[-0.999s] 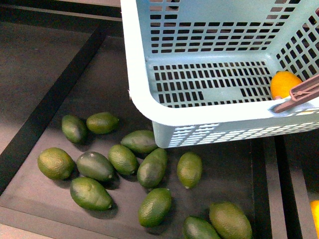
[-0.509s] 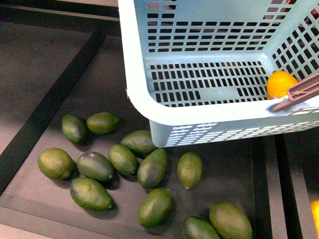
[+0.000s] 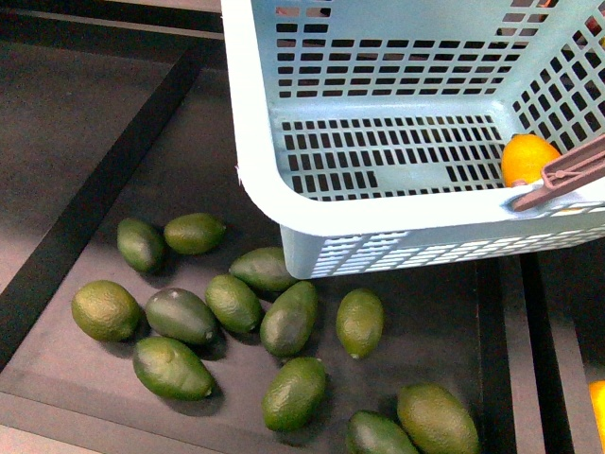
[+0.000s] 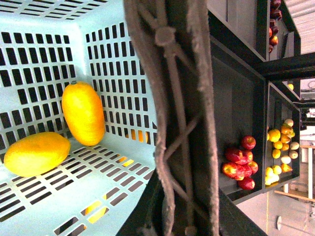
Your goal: Pick lemon and mango into basket
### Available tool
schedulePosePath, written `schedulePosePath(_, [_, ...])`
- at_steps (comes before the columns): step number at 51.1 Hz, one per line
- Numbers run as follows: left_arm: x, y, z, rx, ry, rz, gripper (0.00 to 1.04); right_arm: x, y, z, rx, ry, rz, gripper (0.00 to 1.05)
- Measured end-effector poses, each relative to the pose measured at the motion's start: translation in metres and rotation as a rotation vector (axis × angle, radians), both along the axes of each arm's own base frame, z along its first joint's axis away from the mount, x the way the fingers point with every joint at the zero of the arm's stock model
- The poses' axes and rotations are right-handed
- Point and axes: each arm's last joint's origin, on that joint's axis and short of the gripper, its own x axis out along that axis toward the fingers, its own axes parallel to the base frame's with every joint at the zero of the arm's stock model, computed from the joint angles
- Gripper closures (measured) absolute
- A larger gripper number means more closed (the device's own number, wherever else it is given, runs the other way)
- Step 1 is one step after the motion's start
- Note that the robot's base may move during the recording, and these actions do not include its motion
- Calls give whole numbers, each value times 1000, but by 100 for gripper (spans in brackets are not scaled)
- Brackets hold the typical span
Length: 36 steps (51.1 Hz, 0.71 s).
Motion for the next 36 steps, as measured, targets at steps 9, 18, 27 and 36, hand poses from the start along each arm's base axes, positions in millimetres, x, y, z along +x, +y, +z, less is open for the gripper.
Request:
schedulePosePath(9, [0, 0, 0, 0, 1, 0, 98, -3, 0, 1, 0, -11, -1, 103])
schedulePosePath(18, [0, 0, 0, 0, 0, 0, 98, -7, 0, 1, 0, -10, -1, 103])
schedulePosePath(27, [0, 0, 0, 0, 0, 0, 98, -9, 0, 0, 0, -8, -1, 103])
schedulePosePath(36, [0, 0, 0, 0, 1, 0, 98, -18, 0, -4, 0, 24, -1, 103])
